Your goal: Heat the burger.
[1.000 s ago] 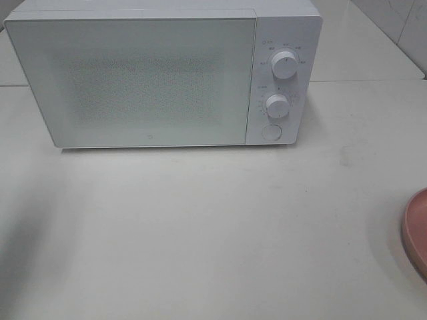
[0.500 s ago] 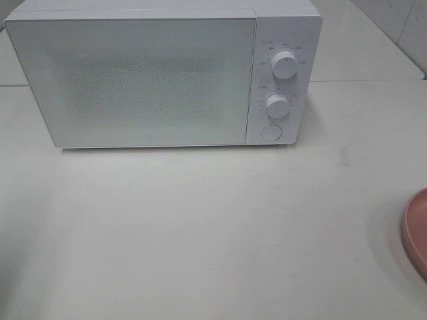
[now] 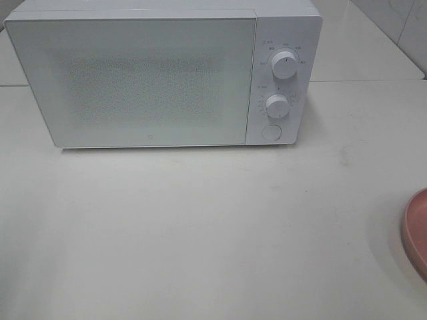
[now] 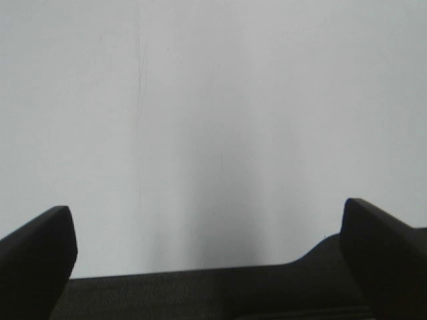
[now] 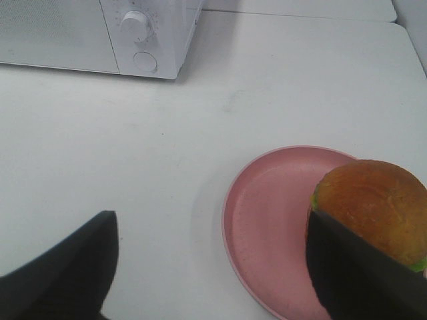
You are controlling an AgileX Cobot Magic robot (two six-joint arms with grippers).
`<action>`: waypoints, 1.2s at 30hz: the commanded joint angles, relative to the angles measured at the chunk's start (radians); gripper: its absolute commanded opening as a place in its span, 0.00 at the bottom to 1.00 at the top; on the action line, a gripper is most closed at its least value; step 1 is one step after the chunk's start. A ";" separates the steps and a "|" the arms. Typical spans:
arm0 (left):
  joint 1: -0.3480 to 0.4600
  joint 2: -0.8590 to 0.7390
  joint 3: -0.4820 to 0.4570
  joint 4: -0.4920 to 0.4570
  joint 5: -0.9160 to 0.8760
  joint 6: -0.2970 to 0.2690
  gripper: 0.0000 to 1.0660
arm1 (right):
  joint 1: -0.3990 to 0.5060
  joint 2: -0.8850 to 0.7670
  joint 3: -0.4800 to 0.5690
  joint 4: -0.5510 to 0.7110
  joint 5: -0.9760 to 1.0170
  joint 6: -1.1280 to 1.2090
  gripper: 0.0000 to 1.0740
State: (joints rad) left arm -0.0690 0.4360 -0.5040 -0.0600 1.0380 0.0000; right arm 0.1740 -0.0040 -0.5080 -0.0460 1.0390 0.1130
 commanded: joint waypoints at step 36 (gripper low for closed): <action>0.115 -0.466 0.005 -0.010 -0.001 0.000 0.94 | -0.006 -0.020 0.001 0.003 0.000 -0.009 0.70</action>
State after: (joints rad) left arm 0.0440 -0.0050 -0.5030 -0.0620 1.0390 0.0000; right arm 0.1740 -0.0040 -0.5080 -0.0460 1.0390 0.1130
